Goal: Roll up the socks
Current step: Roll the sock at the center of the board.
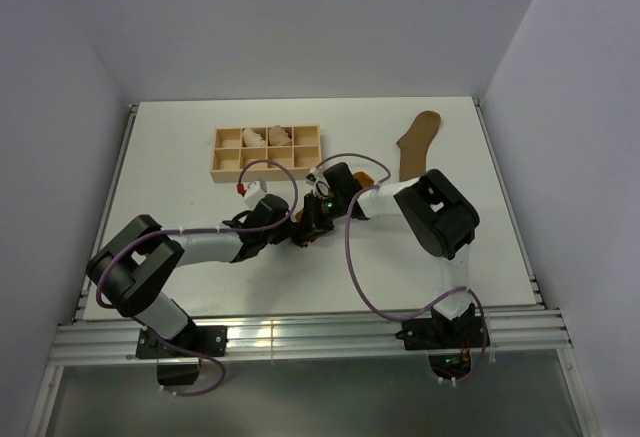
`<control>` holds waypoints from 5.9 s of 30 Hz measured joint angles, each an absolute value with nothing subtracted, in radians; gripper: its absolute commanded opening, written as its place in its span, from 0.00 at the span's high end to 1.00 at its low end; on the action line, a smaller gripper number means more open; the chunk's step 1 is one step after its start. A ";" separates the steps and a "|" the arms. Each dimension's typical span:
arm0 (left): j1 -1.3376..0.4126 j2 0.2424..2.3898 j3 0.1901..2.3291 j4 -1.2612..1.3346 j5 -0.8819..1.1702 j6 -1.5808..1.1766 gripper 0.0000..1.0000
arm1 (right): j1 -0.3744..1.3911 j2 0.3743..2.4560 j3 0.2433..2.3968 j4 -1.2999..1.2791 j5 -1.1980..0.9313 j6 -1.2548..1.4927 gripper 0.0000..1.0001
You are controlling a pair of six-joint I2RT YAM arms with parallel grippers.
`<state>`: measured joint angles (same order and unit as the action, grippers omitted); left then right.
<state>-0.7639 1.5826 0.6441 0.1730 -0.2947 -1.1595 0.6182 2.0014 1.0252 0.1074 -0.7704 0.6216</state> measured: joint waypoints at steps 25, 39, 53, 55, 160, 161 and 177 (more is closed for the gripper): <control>-0.767 1.588 0.666 0.123 -0.312 -1.224 0.86 | 1.005 1.315 0.572 0.198 0.157 0.266 0.42; -0.767 1.580 0.684 0.068 -0.296 -1.215 0.85 | 1.335 1.500 0.460 0.595 0.617 -0.063 0.31; -0.765 1.583 0.710 0.022 -0.278 -1.190 0.85 | 1.368 1.735 0.537 0.807 0.741 -0.284 0.31; -0.765 1.583 0.712 0.019 -0.276 -1.189 0.85 | 1.368 1.760 0.544 0.822 0.743 -0.303 0.32; -0.659 1.118 0.352 0.035 -0.198 -1.164 0.39 | 0.688 1.941 0.722 0.688 -0.749 0.905 1.00; -0.661 1.122 0.352 0.037 -0.198 -1.164 0.39 | 0.688 1.948 0.719 0.689 -0.748 0.909 1.00; -0.714 1.248 0.405 0.065 -0.203 -1.161 0.46 | 0.687 1.994 0.699 0.761 -0.749 0.984 0.99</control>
<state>-0.7143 1.2484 0.4053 0.0647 -0.2028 -1.1610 0.6868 1.9942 0.6991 0.7609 -0.7494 0.9840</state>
